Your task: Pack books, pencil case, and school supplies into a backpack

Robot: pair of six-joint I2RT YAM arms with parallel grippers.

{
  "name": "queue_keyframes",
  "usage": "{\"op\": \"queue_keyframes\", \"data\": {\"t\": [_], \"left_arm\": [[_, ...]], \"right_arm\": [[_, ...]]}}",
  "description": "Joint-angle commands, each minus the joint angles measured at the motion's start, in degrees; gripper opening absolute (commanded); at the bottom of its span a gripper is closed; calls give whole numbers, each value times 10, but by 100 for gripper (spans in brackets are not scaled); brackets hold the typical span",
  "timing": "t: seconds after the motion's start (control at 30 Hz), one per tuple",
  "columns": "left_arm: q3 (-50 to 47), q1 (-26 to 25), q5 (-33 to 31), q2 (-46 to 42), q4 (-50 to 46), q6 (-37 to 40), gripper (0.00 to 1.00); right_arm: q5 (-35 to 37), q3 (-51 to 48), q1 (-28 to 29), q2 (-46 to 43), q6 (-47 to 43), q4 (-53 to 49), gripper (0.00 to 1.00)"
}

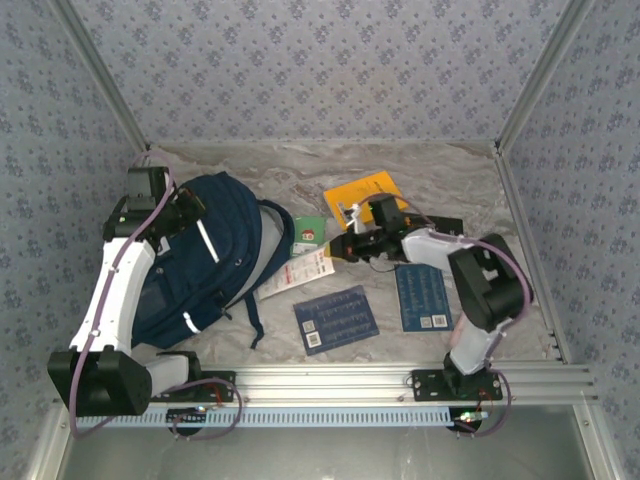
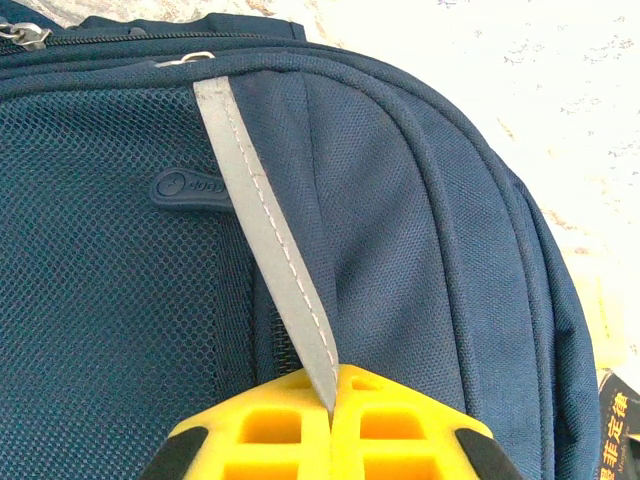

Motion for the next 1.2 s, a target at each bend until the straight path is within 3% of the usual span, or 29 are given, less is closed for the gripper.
{"op": "queue_keyframes", "data": {"t": [0.0, 0.23, 0.43, 0.67, 0.87, 1.07, 1.17], "left_arm": [[17, -3, 17, -1, 20, -1, 0], [14, -3, 46, 13, 32, -13, 0], [3, -3, 66, 21, 43, -21, 0], [9, -4, 78, 27, 41, -19, 0], [19, -4, 80, 27, 36, -17, 0], [53, -4, 97, 29, 18, -2, 0], [87, -4, 124, 35, 7, 8, 0]], "right_arm": [[72, -40, -14, -60, -36, -56, 0], [154, -86, 28, -102, 15, -1, 0], [168, -104, 76, -78, 129, 126, 35], [158, -108, 98, -36, 244, 255, 40], [167, -86, 127, 0, 239, 221, 35], [198, -94, 130, -46, 204, 136, 6], [246, -87, 128, -116, 158, 31, 0]]}}
